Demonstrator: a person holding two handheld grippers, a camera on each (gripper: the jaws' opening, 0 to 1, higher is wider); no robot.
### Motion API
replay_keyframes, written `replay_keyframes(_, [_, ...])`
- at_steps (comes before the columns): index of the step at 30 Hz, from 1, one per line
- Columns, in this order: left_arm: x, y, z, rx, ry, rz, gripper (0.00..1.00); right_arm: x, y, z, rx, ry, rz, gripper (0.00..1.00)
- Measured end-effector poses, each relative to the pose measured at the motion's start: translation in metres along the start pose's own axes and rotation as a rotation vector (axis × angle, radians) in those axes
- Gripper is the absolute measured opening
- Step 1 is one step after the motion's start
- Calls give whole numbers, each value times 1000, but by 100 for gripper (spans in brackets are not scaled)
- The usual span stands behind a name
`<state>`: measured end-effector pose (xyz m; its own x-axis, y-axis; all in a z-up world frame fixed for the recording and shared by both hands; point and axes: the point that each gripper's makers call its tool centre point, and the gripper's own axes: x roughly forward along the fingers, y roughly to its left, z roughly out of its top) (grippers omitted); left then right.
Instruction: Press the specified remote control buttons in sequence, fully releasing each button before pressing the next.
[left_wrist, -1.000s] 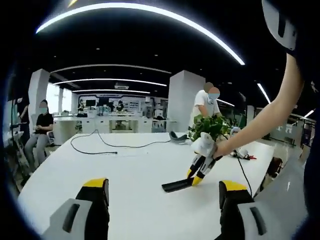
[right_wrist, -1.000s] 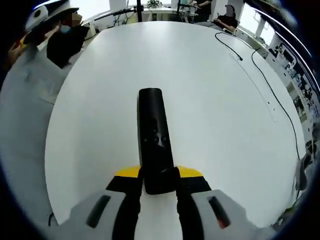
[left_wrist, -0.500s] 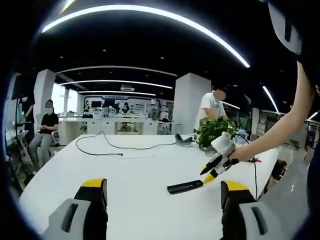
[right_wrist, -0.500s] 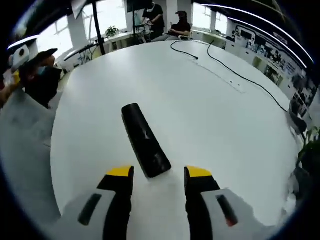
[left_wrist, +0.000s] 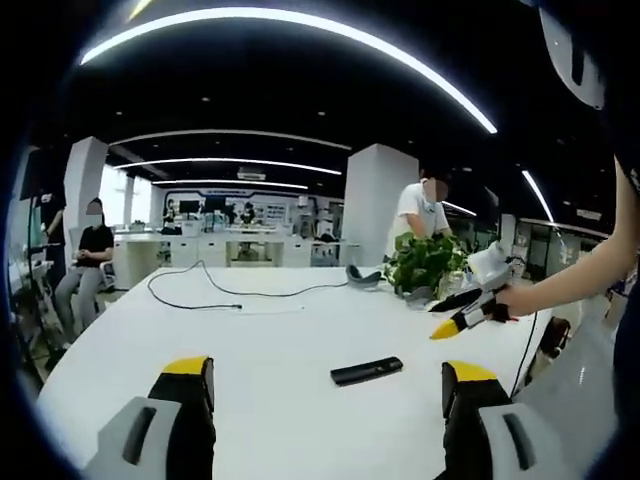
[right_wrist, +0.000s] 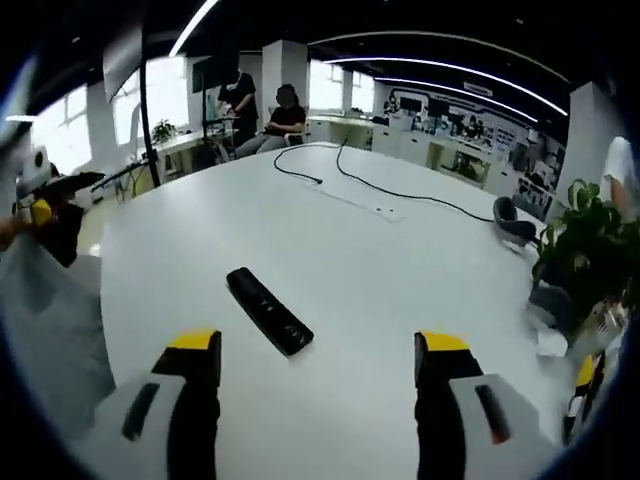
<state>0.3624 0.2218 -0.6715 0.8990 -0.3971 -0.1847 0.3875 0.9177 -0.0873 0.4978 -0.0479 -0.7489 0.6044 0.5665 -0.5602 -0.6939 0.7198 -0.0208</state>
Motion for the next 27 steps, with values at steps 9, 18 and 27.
replay_keyframes(9, [1, -3, 1, 18, -2, -13, 99, -33, 5, 8, 50, -89, -83, 100])
replay_keyframes(18, [0, -3, 1, 33, 0, -9, 99, -76, 24, -2, 57, -113, -132, 100])
replay_keyframes(27, [1, -6, 2, 41, -6, -19, 100, -115, 39, -3, 21, -136, -187, 100])
